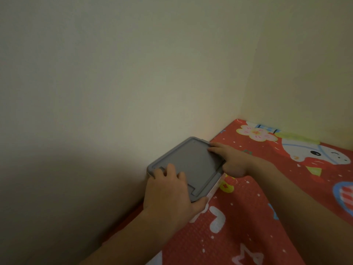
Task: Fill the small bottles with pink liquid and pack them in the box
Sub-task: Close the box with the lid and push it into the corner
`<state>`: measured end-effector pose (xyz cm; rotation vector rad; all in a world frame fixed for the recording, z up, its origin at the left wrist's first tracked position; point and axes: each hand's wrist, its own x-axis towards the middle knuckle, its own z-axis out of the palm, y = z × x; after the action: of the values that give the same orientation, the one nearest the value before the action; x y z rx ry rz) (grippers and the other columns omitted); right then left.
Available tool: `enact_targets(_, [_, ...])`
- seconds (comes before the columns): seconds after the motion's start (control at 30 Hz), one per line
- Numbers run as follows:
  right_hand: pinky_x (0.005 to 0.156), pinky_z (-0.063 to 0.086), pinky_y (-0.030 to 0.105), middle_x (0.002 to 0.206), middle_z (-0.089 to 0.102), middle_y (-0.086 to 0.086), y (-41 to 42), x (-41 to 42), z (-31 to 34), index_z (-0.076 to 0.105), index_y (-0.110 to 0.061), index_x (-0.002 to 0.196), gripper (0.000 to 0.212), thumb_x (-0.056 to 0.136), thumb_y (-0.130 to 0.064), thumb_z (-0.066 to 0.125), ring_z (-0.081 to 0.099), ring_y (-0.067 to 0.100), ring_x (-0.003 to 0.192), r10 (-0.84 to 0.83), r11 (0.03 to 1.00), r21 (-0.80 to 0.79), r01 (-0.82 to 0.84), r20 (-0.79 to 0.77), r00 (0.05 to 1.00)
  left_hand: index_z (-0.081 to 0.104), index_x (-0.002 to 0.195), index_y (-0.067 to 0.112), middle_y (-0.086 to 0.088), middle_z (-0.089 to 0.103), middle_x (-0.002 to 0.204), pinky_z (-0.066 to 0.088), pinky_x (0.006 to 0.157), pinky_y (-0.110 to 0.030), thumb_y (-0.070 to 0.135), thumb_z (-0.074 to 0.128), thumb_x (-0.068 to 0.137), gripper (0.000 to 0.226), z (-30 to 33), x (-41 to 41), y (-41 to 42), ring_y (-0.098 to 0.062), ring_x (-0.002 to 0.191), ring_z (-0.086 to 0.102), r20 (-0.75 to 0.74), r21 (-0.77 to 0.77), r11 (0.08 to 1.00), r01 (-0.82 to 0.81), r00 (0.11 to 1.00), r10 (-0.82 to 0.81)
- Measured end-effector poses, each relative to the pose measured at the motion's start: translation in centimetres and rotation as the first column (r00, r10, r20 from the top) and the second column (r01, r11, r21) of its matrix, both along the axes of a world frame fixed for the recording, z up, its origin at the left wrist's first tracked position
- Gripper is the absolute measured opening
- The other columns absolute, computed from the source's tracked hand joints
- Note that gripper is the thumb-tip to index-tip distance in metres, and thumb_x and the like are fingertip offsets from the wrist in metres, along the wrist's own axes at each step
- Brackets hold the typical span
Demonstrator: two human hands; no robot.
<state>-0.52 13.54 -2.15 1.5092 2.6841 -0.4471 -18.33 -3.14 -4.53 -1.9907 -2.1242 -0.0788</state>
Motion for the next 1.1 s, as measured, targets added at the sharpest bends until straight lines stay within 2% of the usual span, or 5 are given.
enact_targets(0.47, [0.111,0.033,0.045,0.151,0.037,0.009,-1.4,1.5,0.0,0.039,-0.014,0.147,0.068,0.081,-0.001,0.044,0.032,0.033,0.137,-0.075,0.987,0.143,0.070,0.029,0.997,0.057,0.113,0.019,-0.010,0.057,0.114,0.044,0.082,-0.038,0.094,-0.003,0.064,0.109,1.1,0.0,0.5,-0.029,0.106,0.056,0.020,0.015,0.999,0.034,0.999,-0.035])
enact_targets(0.63, [0.111,0.035,0.039,0.151,0.043,0.014,-3.3,4.2,1.0,0.041,-0.009,0.147,0.057,0.090,-0.007,0.047,0.039,0.032,0.138,-0.161,0.944,0.280,0.176,-0.075,0.984,0.056,0.103,0.023,-0.001,0.062,0.103,0.044,0.076,-0.034,0.079,0.003,0.081,0.080,2.2,1.4,0.9,-0.021,0.096,0.060,0.083,0.250,0.957,0.146,0.982,-0.171])
enact_targets(0.8, [0.097,0.049,0.041,0.134,0.063,0.006,-7.3,7.0,2.1,0.045,-0.014,0.146,0.054,0.093,-0.020,0.050,0.056,0.029,0.122,-0.208,0.875,0.388,0.290,-0.240,0.948,0.057,0.113,0.027,0.011,0.062,0.102,0.054,0.074,-0.035,0.065,0.034,0.094,0.048,1.1,5.0,1.3,-0.010,0.091,0.061,0.502,0.497,0.826,0.266,0.688,-0.523])
enact_targets(0.93, [0.088,0.052,0.037,0.116,0.073,-0.001,-11.2,8.6,2.2,0.055,-0.015,0.138,0.046,0.093,-0.022,0.053,0.064,0.024,0.108,-0.223,0.780,0.475,0.407,-0.396,0.891,0.057,0.107,0.039,0.018,0.064,0.092,0.053,0.068,-0.021,0.067,0.041,0.090,0.037,-0.1,7.7,1.4,0.001,0.086,0.063,0.739,0.522,0.820,0.233,0.357,-0.572])
enact_targets(1.1, [0.078,0.055,0.037,0.094,0.075,-0.003,-15.8,11.3,1.3,0.064,-0.015,0.127,0.035,0.093,-0.022,0.056,0.068,0.020,0.085,-0.259,0.700,0.459,0.547,-0.550,0.793,0.059,0.096,0.041,0.012,0.069,0.086,0.056,0.073,-0.042,0.057,0.047,0.089,0.020,-1.2,11.5,1.2,-0.012,0.079,0.069,0.820,0.538,0.811,0.230,0.078,-0.567])
